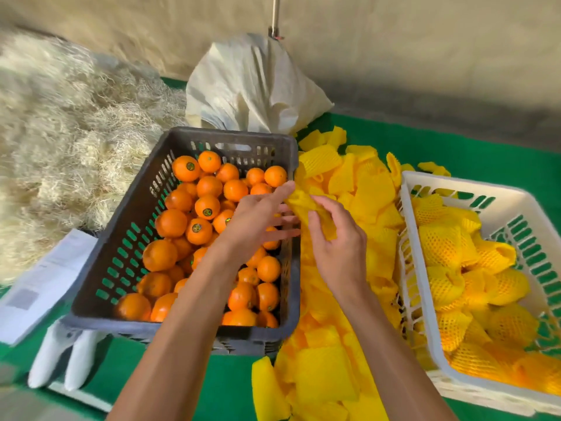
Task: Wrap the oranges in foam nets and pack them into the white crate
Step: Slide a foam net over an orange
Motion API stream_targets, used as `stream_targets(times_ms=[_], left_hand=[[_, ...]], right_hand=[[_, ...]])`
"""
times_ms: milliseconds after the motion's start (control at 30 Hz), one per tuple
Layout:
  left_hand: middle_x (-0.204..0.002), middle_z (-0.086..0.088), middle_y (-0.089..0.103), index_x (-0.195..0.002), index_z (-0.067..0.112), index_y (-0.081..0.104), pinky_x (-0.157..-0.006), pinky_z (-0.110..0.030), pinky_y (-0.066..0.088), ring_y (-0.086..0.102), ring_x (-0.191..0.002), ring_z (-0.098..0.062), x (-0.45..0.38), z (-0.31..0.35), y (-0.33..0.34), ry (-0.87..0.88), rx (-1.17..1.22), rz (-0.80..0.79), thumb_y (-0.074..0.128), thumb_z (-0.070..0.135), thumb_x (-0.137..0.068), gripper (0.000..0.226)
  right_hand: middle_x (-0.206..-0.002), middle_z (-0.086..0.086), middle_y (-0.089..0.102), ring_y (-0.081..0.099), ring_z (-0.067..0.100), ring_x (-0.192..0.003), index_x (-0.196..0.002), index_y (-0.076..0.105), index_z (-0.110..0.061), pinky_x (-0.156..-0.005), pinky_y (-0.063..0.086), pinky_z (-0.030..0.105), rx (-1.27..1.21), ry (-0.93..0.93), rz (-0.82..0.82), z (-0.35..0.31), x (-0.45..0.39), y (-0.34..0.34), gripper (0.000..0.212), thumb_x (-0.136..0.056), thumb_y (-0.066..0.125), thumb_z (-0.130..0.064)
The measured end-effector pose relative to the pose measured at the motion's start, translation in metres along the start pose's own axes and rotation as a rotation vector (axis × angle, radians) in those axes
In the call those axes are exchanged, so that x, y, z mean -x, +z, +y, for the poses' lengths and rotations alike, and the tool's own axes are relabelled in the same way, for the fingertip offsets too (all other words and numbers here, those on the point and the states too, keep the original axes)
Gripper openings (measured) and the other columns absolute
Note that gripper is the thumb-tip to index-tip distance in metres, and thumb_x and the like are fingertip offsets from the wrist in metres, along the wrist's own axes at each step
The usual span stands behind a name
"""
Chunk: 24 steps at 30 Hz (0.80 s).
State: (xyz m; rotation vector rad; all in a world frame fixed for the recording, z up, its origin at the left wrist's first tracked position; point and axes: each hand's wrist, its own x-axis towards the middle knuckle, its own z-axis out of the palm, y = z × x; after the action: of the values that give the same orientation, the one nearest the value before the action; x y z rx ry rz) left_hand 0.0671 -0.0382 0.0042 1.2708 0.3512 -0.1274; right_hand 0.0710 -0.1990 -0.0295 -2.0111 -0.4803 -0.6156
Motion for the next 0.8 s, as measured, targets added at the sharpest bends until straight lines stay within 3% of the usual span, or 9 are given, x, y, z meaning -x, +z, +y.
stream_targets(times_ms=[100, 200, 267, 367, 433, 500, 567, 700, 800], left_hand=[[-0.107, -0.019, 0.078, -0.109, 0.002, 0.079, -0.087, -0.038, 0.063, 0.076, -0.101, -0.030, 0.014, 0.004, -0.031, 0.125, 0.015, 0.047, 0.069, 0.018, -0.099, 0.020], [-0.106, -0.011, 0.079, -0.113, 0.006, 0.078, -0.083, -0.027, 0.062, 0.076, -0.101, -0.025, 0.026, 0.005, -0.064, 0.215, -0.079, 0.195, 0.072, 0.013, -0.095, 0.020], [-0.106, -0.004, 0.080, -0.111, 0.007, 0.080, -0.080, -0.021, 0.060, 0.075, -0.102, -0.016, 0.034, 0.002, -0.085, 0.207, -0.147, 0.235, 0.073, 0.014, -0.095, 0.019], [-0.096, -0.005, 0.079, -0.113, 0.001, 0.077, -0.075, -0.023, 0.061, 0.076, -0.088, -0.013, 0.043, -0.005, -0.111, 0.133, -0.080, 0.300, 0.069, 0.014, -0.098, 0.021], [-0.094, -0.007, 0.077, -0.111, 0.001, 0.076, -0.080, -0.034, 0.062, 0.073, -0.085, -0.016, 0.044, -0.010, -0.126, 0.094, -0.283, 0.316, 0.061, 0.016, -0.104, 0.022], [-0.109, -0.009, 0.070, -0.118, 0.003, 0.072, -0.089, -0.040, 0.053, 0.065, -0.099, -0.022, 0.037, -0.015, -0.139, 0.011, -0.836, 0.124, 0.055, 0.014, -0.105, 0.024], [-0.135, -0.003, 0.063, -0.139, 0.020, 0.063, -0.103, -0.039, 0.051, 0.061, -0.120, -0.023, 0.028, -0.021, -0.140, -0.203, -1.237, -0.149, 0.063, 0.019, -0.101, 0.038], [-0.153, -0.011, 0.051, -0.157, 0.031, 0.041, -0.104, -0.038, 0.046, 0.051, -0.136, -0.036, -0.001, -0.043, -0.127, -0.528, -1.511, -0.459, 0.078, 0.029, -0.091, 0.076], [-0.155, -0.007, 0.051, -0.157, 0.023, 0.045, -0.103, -0.038, 0.046, 0.046, -0.142, -0.034, -0.012, -0.054, -0.125, -0.501, -1.666, -0.525, 0.072, 0.014, -0.094, 0.069]], right_hand=[[-0.125, -0.003, 0.070, 0.063, 0.003, -0.114, -0.122, 0.069, -0.011, -0.095, 0.051, 0.018, -0.080, 0.008, -0.093, -0.019, 0.000, 0.028, 0.027, -0.097, 0.063, -0.016], [-0.113, -0.012, 0.073, 0.066, -0.001, -0.107, -0.113, 0.071, -0.020, -0.088, 0.057, 0.027, -0.227, 0.206, -0.192, -0.042, 0.003, 0.058, 0.031, -0.097, 0.061, -0.044], [-0.095, -0.019, 0.073, 0.068, -0.004, -0.092, -0.103, 0.070, -0.029, -0.076, 0.058, 0.024, -0.267, 0.307, -0.275, -0.053, 0.004, 0.075, 0.032, -0.091, 0.066, -0.057], [-0.076, -0.009, 0.071, 0.067, 0.006, -0.069, -0.092, 0.072, -0.024, -0.056, 0.050, 0.024, -0.155, 0.296, -0.388, -0.054, 0.006, 0.096, 0.015, -0.096, 0.067, -0.038], [-0.081, -0.002, 0.072, 0.068, 0.014, -0.074, -0.098, 0.073, -0.019, -0.057, 0.047, 0.019, 0.030, 0.242, -0.441, -0.052, 0.009, 0.103, 0.015, -0.099, 0.062, -0.030], [-0.098, 0.005, 0.075, 0.070, 0.024, -0.090, -0.113, 0.073, -0.017, -0.070, 0.052, 0.028, 0.159, 0.199, -0.458, -0.052, 0.009, 0.106, 0.022, -0.099, 0.062, -0.029], [-0.105, 0.005, 0.074, 0.068, 0.027, -0.096, -0.117, 0.072, -0.018, -0.074, 0.053, 0.033, 0.202, 0.159, -0.477, -0.056, 0.009, 0.108, 0.025, -0.099, 0.062, -0.031], [-0.105, 0.005, 0.072, 0.065, 0.030, -0.099, -0.117, 0.069, -0.021, -0.068, 0.042, 0.031, 0.276, 0.127, -0.507, -0.054, 0.008, 0.110, 0.023, -0.099, 0.060, -0.033], [-0.108, 0.006, 0.072, 0.065, 0.032, -0.100, -0.116, 0.070, -0.022, -0.068, 0.040, 0.031, 0.303, 0.141, -0.502, -0.052, 0.008, 0.110, 0.023, -0.099, 0.060, -0.033]])
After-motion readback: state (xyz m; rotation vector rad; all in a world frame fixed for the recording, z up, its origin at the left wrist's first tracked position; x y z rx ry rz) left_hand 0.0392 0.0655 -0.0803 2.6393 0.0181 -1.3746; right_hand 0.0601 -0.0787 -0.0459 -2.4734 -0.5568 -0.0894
